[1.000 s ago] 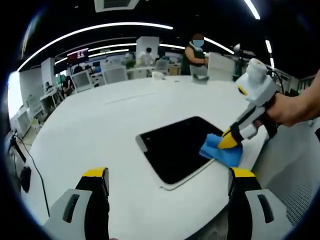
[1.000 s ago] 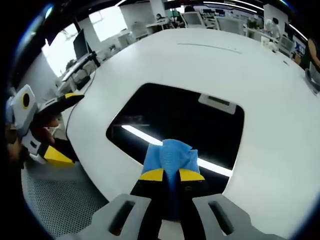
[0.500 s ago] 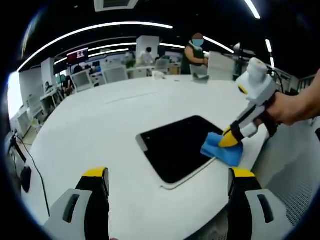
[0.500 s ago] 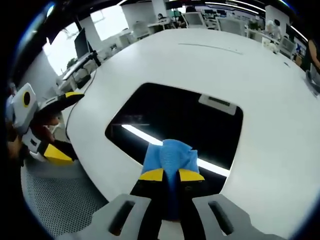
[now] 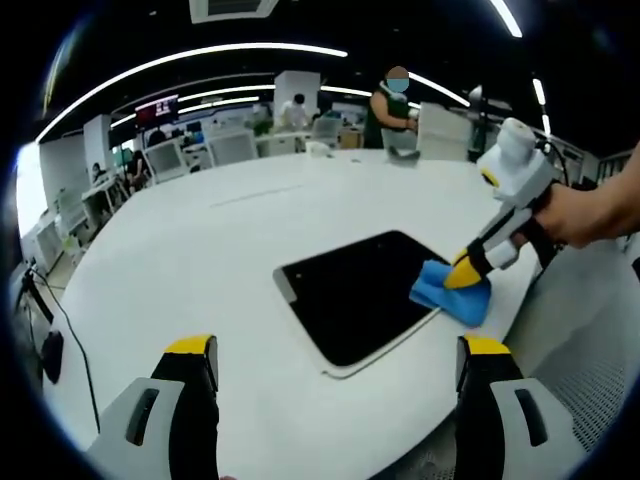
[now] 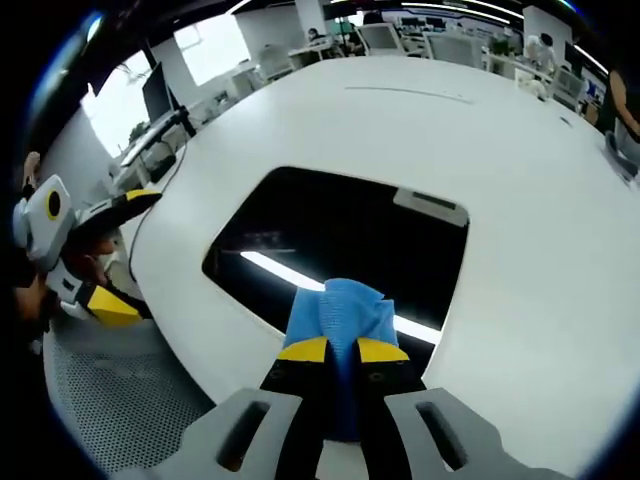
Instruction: Wipe the mirror surface with the cleaning cloth until all visible marks leave the cleaned area.
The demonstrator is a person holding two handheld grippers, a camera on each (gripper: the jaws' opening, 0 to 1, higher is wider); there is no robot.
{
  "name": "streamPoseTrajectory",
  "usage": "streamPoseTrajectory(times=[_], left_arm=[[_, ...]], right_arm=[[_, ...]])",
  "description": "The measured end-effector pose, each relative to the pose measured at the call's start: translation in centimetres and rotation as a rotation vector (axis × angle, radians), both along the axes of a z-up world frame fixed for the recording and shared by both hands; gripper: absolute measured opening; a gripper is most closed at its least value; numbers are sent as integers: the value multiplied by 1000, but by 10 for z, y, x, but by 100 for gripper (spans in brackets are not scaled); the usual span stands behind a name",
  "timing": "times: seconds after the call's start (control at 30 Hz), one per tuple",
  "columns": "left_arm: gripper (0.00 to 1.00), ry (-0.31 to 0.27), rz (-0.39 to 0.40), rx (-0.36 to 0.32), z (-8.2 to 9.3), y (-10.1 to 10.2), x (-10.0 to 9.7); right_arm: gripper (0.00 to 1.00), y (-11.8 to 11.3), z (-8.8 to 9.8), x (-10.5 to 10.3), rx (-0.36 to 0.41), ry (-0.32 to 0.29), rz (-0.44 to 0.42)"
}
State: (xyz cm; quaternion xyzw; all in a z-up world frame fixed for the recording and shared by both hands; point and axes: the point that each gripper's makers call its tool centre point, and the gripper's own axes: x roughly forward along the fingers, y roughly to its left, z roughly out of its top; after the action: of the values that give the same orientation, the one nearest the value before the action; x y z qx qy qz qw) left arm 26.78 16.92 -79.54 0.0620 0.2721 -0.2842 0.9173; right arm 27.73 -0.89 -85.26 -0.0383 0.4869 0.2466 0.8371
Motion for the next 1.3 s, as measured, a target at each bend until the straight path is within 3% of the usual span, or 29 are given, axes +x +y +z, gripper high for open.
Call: streamPoseTrajectory(times=[0.57, 1.3], left_arm=[[99, 4, -12, 6, -2, -1, 0], [99, 3, -11, -3, -1, -2, 0]], right_arm=[[4, -23, 0, 2, -19, 4, -22], [4, -28, 0, 13, -11, -8, -77]])
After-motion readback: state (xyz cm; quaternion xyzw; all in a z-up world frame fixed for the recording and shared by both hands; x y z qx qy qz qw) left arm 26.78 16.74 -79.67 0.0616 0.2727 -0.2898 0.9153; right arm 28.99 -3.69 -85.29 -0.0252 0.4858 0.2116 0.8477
